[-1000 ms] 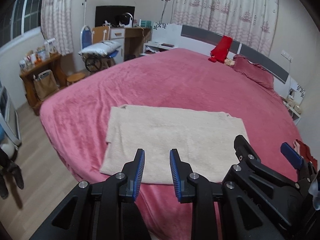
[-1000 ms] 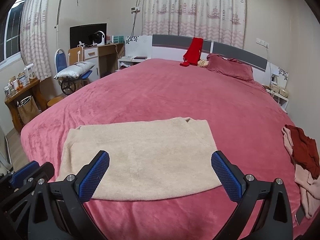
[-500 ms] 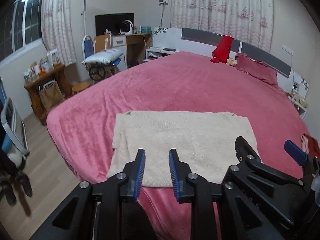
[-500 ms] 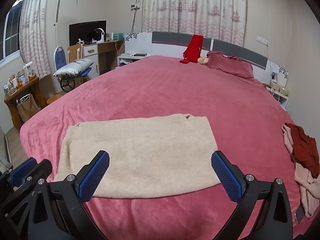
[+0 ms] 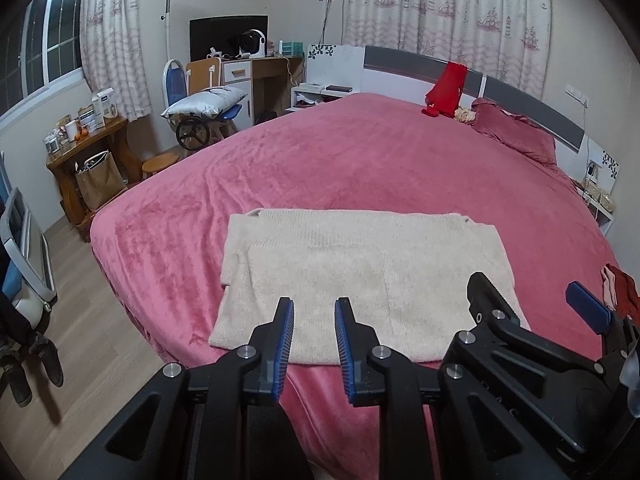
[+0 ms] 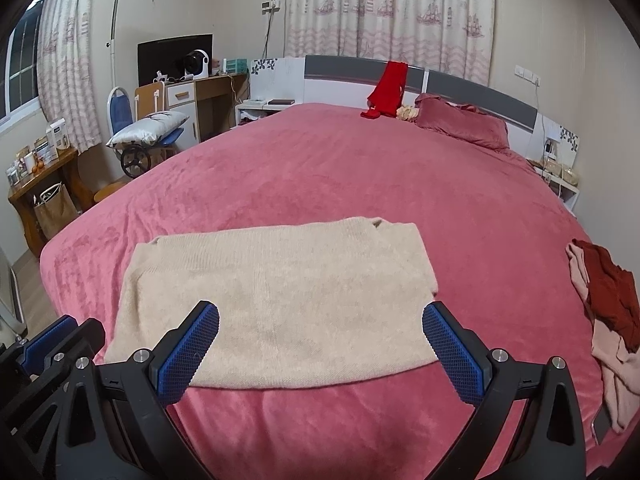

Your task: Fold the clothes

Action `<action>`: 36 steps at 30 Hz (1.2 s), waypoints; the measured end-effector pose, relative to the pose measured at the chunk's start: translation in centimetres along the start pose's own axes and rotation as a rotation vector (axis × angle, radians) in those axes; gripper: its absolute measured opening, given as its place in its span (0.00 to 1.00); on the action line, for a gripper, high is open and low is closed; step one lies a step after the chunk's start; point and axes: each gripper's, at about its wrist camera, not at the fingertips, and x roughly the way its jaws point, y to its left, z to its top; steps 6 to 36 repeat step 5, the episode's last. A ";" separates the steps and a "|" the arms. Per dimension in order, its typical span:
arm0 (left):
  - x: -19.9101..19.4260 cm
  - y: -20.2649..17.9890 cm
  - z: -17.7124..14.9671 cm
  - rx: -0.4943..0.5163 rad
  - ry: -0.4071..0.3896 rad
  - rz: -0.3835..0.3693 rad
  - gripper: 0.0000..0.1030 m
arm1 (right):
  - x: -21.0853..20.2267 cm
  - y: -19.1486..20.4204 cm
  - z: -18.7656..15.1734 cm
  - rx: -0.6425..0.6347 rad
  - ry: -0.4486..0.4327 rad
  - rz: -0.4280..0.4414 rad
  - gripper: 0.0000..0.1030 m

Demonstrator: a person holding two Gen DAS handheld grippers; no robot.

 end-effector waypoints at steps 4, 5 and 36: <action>0.1 -0.1 0.0 0.003 0.006 0.010 0.19 | 0.1 -0.1 0.0 -0.001 0.001 0.000 1.00; 0.1 0.0 0.0 -0.001 0.010 0.008 0.19 | 0.1 0.1 0.0 0.000 0.002 -0.001 1.00; 0.1 0.0 0.0 -0.001 0.010 0.008 0.19 | 0.1 0.1 0.0 0.000 0.002 -0.001 1.00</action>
